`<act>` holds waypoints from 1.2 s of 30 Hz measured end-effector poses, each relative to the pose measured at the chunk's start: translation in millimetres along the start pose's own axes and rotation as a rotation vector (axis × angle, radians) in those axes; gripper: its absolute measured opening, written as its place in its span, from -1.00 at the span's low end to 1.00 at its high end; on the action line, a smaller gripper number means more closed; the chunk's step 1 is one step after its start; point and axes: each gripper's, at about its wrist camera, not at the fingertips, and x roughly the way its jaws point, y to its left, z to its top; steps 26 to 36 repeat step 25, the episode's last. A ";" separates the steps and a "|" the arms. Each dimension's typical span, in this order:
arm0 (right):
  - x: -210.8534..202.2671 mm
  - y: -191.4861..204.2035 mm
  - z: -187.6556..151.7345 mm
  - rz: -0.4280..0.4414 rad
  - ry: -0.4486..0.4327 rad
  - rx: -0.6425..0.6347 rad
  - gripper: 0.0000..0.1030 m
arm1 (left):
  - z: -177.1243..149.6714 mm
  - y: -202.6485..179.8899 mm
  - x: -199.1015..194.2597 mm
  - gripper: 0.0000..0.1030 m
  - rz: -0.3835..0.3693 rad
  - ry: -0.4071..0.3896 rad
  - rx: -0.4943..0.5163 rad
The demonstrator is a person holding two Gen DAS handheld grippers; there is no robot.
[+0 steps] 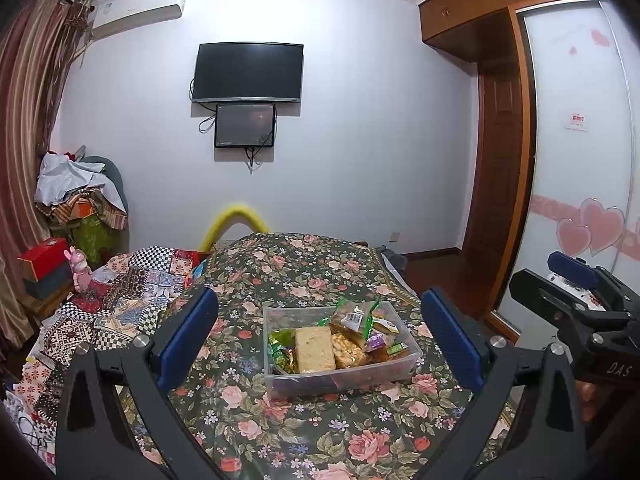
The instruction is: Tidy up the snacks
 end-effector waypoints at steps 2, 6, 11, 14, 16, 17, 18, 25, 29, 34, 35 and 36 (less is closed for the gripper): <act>-0.3 0.0 0.4 -0.001 0.000 -0.001 1.00 | 0.1 -0.6 -0.4 1.00 -0.004 -0.001 -0.001; -0.6 -1.1 0.5 0.000 -0.002 0.004 1.00 | -0.4 -1.8 -1.5 1.00 0.001 -0.008 -0.003; 1.2 -1.4 0.2 0.004 0.001 0.002 1.00 | 0.1 -1.9 -0.6 1.00 -0.003 0.000 -0.005; 2.0 -0.5 0.7 0.002 0.003 -0.004 1.00 | -0.1 -1.2 0.0 1.00 -0.012 0.007 -0.012; 2.5 0.1 0.9 0.002 0.006 -0.006 1.00 | -0.3 -1.7 0.4 1.00 -0.019 0.013 -0.011; 3.0 0.8 0.8 0.003 0.008 -0.006 1.00 | -0.4 -1.9 1.1 1.00 -0.022 0.015 -0.008; 3.4 0.9 0.7 0.003 0.009 -0.006 1.00 | -1.0 -2.6 1.2 1.00 -0.023 0.017 -0.005; 6.1 -1.1 0.1 0.000 0.019 0.002 1.00 | -2.7 -3.4 2.7 1.00 -0.034 0.025 -0.004; 6.1 -1.1 0.1 0.000 0.019 0.002 1.00 | -2.7 -3.4 2.7 1.00 -0.034 0.025 -0.004; 6.1 -1.1 0.1 0.000 0.019 0.002 1.00 | -2.7 -3.4 2.7 1.00 -0.034 0.025 -0.004; 6.1 -1.1 0.1 0.000 0.019 0.002 1.00 | -2.7 -3.4 2.7 1.00 -0.034 0.025 -0.004; 6.1 -1.1 0.1 0.000 0.019 0.002 1.00 | -2.7 -3.4 2.7 1.00 -0.034 0.025 -0.004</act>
